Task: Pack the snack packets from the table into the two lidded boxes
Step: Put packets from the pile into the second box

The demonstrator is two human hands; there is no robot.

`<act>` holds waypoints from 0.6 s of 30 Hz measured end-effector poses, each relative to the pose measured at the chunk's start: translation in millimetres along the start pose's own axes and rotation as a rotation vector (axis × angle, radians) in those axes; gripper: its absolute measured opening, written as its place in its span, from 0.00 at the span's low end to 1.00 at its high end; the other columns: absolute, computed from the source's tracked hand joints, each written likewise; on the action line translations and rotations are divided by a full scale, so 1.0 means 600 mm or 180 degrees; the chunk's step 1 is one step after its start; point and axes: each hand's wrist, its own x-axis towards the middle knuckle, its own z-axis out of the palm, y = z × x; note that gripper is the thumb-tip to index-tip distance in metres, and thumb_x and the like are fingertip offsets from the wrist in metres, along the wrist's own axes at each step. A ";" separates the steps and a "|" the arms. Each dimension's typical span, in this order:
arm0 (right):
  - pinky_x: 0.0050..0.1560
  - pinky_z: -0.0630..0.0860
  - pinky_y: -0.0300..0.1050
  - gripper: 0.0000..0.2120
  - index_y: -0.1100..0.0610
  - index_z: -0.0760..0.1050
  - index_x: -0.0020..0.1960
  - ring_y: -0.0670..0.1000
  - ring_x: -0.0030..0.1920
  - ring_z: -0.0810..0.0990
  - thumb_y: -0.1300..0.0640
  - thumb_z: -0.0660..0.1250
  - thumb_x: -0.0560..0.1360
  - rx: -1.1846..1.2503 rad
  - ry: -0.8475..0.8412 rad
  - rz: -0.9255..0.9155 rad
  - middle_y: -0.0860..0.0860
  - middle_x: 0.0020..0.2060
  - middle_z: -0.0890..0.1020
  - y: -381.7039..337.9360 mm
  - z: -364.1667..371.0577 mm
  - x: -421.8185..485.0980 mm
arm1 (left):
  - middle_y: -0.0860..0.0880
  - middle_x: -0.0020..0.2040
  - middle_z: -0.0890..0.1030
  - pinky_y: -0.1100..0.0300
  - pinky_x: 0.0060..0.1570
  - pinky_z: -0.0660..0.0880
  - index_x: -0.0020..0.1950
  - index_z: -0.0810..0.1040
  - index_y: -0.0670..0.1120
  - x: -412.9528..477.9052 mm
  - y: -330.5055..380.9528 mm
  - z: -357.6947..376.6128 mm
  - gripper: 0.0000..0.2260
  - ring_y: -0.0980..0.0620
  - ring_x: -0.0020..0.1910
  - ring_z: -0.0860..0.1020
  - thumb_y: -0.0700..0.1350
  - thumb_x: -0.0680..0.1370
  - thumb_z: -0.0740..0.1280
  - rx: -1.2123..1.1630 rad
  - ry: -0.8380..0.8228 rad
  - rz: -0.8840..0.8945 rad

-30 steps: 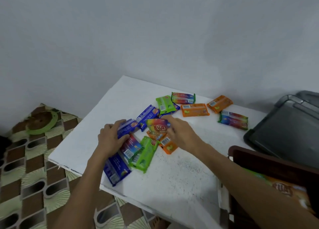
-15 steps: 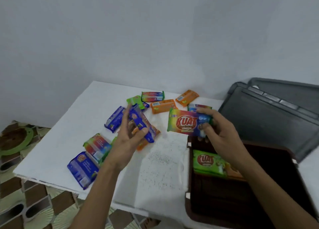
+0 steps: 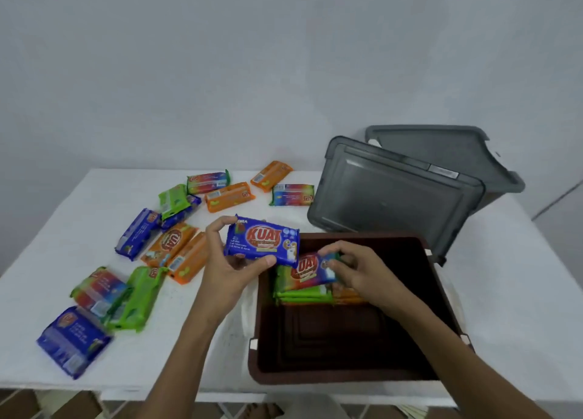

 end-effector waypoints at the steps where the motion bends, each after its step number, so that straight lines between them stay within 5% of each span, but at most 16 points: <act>1: 0.42 0.84 0.52 0.06 0.52 0.78 0.54 0.52 0.39 0.85 0.59 0.66 0.79 -0.0105 0.0060 0.0115 0.55 0.47 0.83 0.004 0.009 0.005 | 0.55 0.57 0.80 0.62 0.41 0.81 0.58 0.68 0.65 -0.003 -0.003 0.004 0.32 0.50 0.51 0.84 0.45 0.62 0.79 0.0026 0.0040 -0.0058; 7: 0.46 0.80 0.48 0.08 0.50 0.76 0.58 0.52 0.53 0.80 0.55 0.65 0.79 -0.1477 0.0233 -0.0053 0.53 0.53 0.79 0.019 0.045 0.010 | 0.53 0.59 0.77 0.62 0.39 0.81 0.58 0.69 0.63 -0.010 -0.007 0.011 0.30 0.54 0.52 0.83 0.45 0.63 0.78 0.0027 0.0242 -0.0156; 12: 0.46 0.78 0.44 0.13 0.48 0.75 0.63 0.47 0.50 0.79 0.48 0.62 0.80 -0.2256 0.0360 -0.0337 0.49 0.51 0.77 0.007 0.036 0.006 | 0.56 0.56 0.78 0.62 0.37 0.81 0.56 0.69 0.64 -0.013 0.007 0.021 0.28 0.55 0.52 0.83 0.46 0.63 0.78 -0.0005 0.0313 -0.0218; 15: 0.42 0.80 0.35 0.15 0.46 0.73 0.65 0.44 0.49 0.82 0.45 0.62 0.79 -0.0928 0.0629 -0.0373 0.44 0.47 0.82 -0.019 0.029 -0.007 | 0.55 0.54 0.80 0.61 0.38 0.81 0.55 0.70 0.64 -0.014 0.020 0.029 0.27 0.54 0.52 0.83 0.48 0.62 0.78 -0.0099 0.0346 -0.0215; 18: 0.41 0.83 0.44 0.23 0.42 0.69 0.69 0.52 0.50 0.85 0.48 0.68 0.75 0.1035 0.0141 -0.0183 0.47 0.51 0.84 -0.046 0.020 -0.015 | 0.55 0.53 0.82 0.59 0.39 0.81 0.56 0.71 0.63 -0.019 0.027 0.053 0.26 0.52 0.53 0.83 0.49 0.64 0.77 -0.0298 0.0119 -0.0297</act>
